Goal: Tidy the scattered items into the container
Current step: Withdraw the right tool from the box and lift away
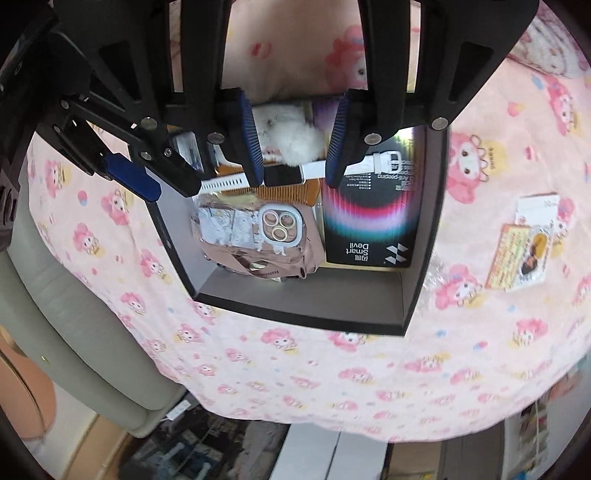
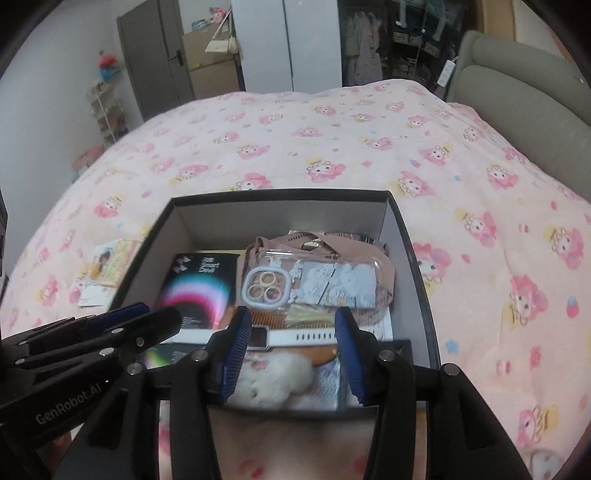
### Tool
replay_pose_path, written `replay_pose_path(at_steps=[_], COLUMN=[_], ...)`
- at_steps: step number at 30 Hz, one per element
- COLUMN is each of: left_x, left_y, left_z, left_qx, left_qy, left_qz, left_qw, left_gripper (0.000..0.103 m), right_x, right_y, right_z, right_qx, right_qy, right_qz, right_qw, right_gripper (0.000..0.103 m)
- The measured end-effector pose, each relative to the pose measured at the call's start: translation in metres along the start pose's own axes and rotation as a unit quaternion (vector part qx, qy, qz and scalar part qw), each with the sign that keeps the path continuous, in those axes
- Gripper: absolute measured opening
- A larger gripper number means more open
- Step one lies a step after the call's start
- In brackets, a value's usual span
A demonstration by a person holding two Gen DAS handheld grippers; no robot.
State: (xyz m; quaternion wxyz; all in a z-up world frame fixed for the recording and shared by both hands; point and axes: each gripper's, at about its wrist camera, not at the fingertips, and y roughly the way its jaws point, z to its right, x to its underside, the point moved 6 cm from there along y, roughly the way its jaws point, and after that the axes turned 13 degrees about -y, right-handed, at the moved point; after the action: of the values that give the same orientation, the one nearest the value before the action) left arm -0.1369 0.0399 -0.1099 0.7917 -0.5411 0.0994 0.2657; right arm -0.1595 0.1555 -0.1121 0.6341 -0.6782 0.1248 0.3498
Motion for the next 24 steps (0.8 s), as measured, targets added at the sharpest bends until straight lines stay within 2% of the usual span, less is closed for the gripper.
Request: replay_pose_path(at_steps=[7, 12, 17, 20, 24], left_x=[0.011, 0.018, 0.022, 0.022, 0.022], left_y=[-0.028, -0.049, -0.06, -0.067, -0.077], left_z=[0.004, -0.001, -0.015, -0.022, -0.032], left_qx=[0.015, 0.005, 0.002, -0.005, 0.002], left_qy=[0.028, 0.05, 0.045, 0.041, 0.034], left_qz=[0.007, 0.021, 0.023, 0.03, 0.037], left_qw=[0.9995, 0.9985, 0.9987, 0.9987, 0.9988], left_gripper=[0.037, 0.039, 0.041, 0.041, 0.041], right_x=[0.012, 0.02, 0.021, 0.02, 0.023], right_y=[-0.038, -0.055, -0.064, -0.066, -0.07], right_z=[-0.006, -0.02, -0.038, -0.045, -0.049], right_qx=[-0.002, -0.01, -0.012, -0.019, -0.029], right_qy=[0.01, 0.016, 0.002, -0.006, 0.003], right_qz=[0.018, 0.023, 0.025, 0.028, 0.026], right_qw=[1.0, 1.0, 1.0, 0.999, 0.999], right_gripper=[0.043, 0.043, 0.043, 0.051, 0.051])
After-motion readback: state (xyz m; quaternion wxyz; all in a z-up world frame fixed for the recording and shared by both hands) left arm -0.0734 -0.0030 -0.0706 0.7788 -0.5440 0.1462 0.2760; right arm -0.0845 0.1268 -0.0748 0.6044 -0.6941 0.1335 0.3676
